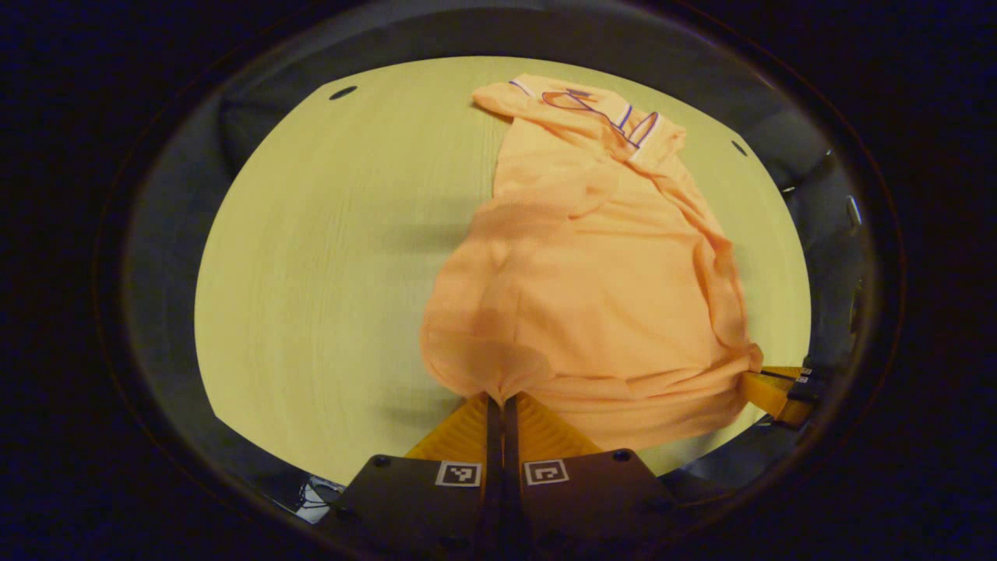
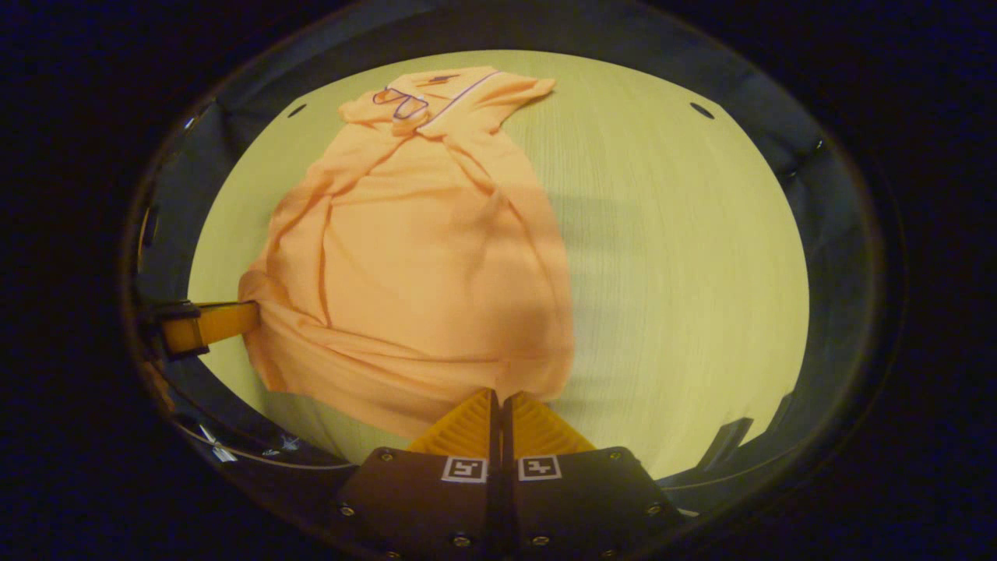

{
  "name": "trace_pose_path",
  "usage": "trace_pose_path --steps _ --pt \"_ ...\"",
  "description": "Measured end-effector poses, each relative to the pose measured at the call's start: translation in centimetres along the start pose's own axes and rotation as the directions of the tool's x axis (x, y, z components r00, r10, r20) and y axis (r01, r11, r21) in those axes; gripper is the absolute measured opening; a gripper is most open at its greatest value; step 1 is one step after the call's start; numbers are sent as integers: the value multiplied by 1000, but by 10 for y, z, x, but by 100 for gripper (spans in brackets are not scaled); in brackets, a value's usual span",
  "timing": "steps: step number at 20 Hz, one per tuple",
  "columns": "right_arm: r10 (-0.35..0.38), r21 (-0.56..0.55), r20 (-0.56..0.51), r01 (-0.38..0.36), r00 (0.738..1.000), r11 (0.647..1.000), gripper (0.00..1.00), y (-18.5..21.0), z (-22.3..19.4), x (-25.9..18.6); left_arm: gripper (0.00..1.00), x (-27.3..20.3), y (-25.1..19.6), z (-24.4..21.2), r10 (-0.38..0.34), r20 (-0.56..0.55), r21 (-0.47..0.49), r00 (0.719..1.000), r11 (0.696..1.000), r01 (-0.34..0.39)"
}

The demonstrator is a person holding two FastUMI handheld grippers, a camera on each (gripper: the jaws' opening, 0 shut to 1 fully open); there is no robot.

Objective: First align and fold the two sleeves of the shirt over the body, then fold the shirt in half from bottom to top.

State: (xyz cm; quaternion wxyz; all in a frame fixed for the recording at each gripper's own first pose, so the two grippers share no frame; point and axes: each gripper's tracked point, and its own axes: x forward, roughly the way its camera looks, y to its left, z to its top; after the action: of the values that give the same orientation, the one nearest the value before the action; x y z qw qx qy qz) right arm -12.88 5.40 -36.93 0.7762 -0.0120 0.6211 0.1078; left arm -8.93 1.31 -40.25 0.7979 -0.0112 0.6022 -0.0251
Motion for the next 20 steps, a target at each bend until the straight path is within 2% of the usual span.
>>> trace_pose_path --steps 2,4,5,7,12,13,14,18,19,20 --pt "2 -7 52 -2 999 1000 0 -2 35 -6 6 -3 0 32 -5 41 -6 999 1000 5" --pt "1 -15 107 1 994 1000 0 -5 75 -12 10 -5 0 68 -4 83 -2 997 1000 4" --pt "2 -18 134 1 991 1000 0 -7 96 -14 6 -6 0 83 -1 100 2 995 1000 1" --pt "-2 -25 187 6 982 1000 0 -8 137 -19 6 -8 0 118 4 142 5 990 1000 -5" --pt "-4 -20 304 11 953 1000 0 -13 230 -29 6 -8 -3 201 6 236 -10 972 1000 -4" --pt "-4 -16 321 9 947 1000 0 -15 246 -32 10 -7 -3 219 7 256 -15 967 1000 -3" --pt "-3 -11 339 7 941 1000 0 -16 264 -31 6 -7 -3 233 6 272 -17 962 1000 -1" --pt "-7 20 408 -2 913 1000 0 -23 323 -36 6 0 -5 297 5 338 -18 941 1000 1" --pt "-9 27 421 -3 907 1000 0 -26 335 -35 10 2 -6 308 8 355 -11 935 1000 -4" --pt "-12 37 435 -5 900 999 0 -28 349 -30 6 9 -9 323 12 373 -1 928 1000 -13"
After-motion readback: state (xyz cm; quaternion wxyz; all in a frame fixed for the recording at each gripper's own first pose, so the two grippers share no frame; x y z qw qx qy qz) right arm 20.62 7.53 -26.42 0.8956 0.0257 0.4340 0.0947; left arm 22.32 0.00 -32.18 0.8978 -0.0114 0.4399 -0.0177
